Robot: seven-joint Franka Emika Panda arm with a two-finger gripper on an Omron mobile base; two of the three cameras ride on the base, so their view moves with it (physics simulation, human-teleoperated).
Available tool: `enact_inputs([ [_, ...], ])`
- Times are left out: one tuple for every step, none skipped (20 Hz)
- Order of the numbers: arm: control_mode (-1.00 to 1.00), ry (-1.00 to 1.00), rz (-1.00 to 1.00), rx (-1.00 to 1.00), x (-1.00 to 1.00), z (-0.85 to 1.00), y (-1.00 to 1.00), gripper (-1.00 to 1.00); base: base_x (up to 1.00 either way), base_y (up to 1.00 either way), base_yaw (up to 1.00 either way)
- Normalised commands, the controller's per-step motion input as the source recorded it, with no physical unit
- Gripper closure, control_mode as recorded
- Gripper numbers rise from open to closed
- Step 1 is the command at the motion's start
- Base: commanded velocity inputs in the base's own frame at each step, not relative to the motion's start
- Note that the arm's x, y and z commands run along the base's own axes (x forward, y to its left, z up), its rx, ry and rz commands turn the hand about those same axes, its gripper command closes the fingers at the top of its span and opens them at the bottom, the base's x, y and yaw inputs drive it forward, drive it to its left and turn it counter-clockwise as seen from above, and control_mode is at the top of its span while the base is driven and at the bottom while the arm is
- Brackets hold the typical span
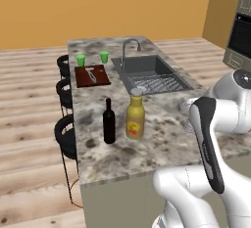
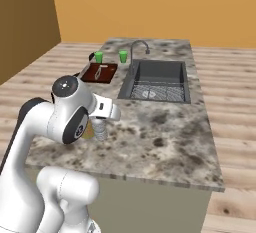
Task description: Place the drinks on the dining counter in a tight cluster.
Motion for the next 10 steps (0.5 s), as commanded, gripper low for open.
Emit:
enact_inputs([
  [1.00, 0.00, 0.00, 0.00, 0.00, 0.00, 0.00, 1.00, 0.00, 0.00, 0.00],
  [1.00, 0.00, 0.00, 0.00, 0.00, 0.00, 0.00, 1.00, 0.00, 0.00, 0.00],
  [1.00, 0.00, 0.00, 0.00, 0.00, 0.00, 0.00, 1.00, 0.00, 0.00, 0.00],
  [1.00, 0.00, 0.00, 0.00, 0.00, 0.00, 0.00, 1.00, 0.00, 0.00, 0.00],
  [1.00, 0.00, 0.00, 0.00, 0.00, 0.00, 0.00, 1.00, 0.00, 0.00, 0.00],
  [1.00, 0.00, 0.00, 0.00, 0.00, 0.00, 0.00, 1.00, 0.00, 0.00, 0.00],
  [1.00, 0.00, 0.00, 0.00, 0.00, 0.00, 0.00, 1.00, 0.00, 0.00, 0.00],
  [1.00, 0.00, 0.00, 0.00, 0.00, 0.00, 0.00, 1.00, -0.01, 0.00, 0.00],
  [1.00, 0.00, 0.00, 0.00, 0.00, 0.00, 0.00, 1.00, -0.08, 0.00, 0.00],
  [-1.00, -0.04, 0.00, 0.00, -0.09, 0.00, 0.00, 1.00, 0.00, 0.00, 0.00],
])
